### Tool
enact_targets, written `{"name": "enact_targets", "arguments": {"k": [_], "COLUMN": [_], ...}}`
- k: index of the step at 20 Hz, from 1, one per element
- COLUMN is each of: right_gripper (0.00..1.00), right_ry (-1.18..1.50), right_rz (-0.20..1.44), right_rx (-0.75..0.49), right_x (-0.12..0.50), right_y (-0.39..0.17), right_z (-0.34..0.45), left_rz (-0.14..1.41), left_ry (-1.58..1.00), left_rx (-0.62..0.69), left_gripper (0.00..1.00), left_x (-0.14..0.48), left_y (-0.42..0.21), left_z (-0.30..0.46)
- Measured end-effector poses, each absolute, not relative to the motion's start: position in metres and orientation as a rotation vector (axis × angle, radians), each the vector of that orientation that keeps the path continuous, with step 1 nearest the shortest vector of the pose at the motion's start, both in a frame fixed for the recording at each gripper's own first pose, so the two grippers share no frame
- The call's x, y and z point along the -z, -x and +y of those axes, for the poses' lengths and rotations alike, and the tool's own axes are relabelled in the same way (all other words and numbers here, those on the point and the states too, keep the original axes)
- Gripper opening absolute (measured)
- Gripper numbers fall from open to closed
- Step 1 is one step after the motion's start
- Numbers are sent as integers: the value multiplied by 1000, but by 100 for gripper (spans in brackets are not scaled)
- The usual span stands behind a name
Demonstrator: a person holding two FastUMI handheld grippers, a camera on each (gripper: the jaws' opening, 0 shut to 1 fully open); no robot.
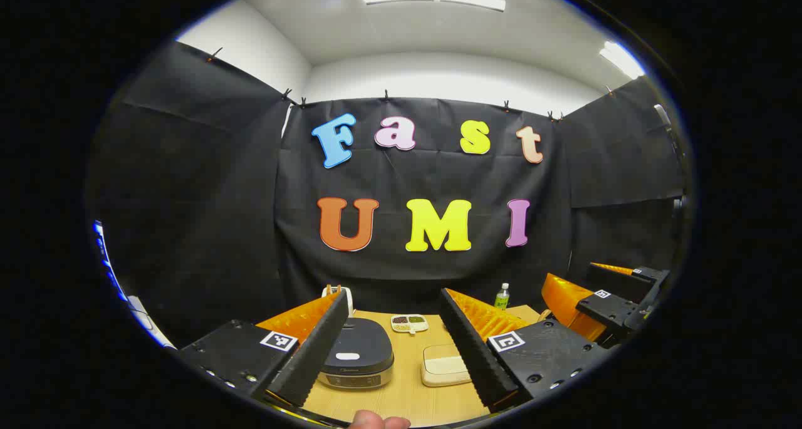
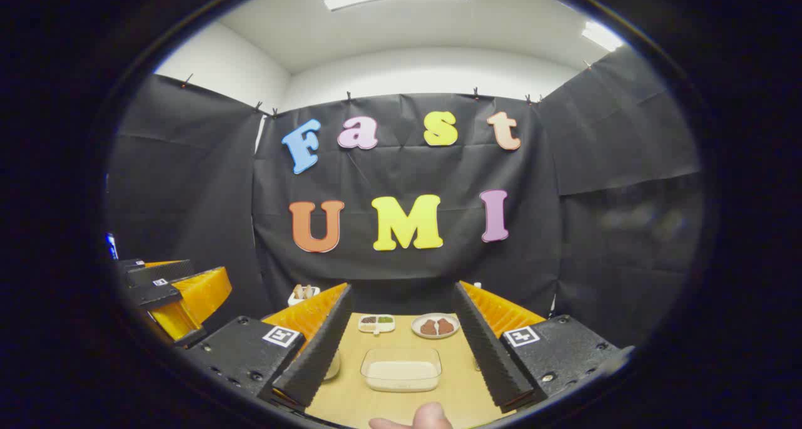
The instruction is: Close the left gripper, press the button to open the rice cooker; take a wooden spoon from the chopstick holder with the right hand, scoop a spoonful of rice and pour it into the rice cooker, then put the wooden spoon back into the chopstick holder.
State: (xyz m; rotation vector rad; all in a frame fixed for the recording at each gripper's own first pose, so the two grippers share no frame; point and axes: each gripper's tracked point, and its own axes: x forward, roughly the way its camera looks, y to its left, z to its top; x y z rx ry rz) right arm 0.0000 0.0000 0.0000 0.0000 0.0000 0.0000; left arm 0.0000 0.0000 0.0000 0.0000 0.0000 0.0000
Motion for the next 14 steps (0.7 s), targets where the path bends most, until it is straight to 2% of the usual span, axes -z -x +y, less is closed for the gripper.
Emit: {"name": "enact_targets", "arguments": {"k": [14], "right_gripper": [100], "right_ry": [-17], "right_rz": [17], "right_rx": [43], "right_x": [6], "right_y": [-19], "right_z": [-27], "left_rz": [48], "left_ry": [3], "left_rx": [-52], "left_gripper": [95], "left_x": [17], "left_y": [-17], "left_z": [1]}}
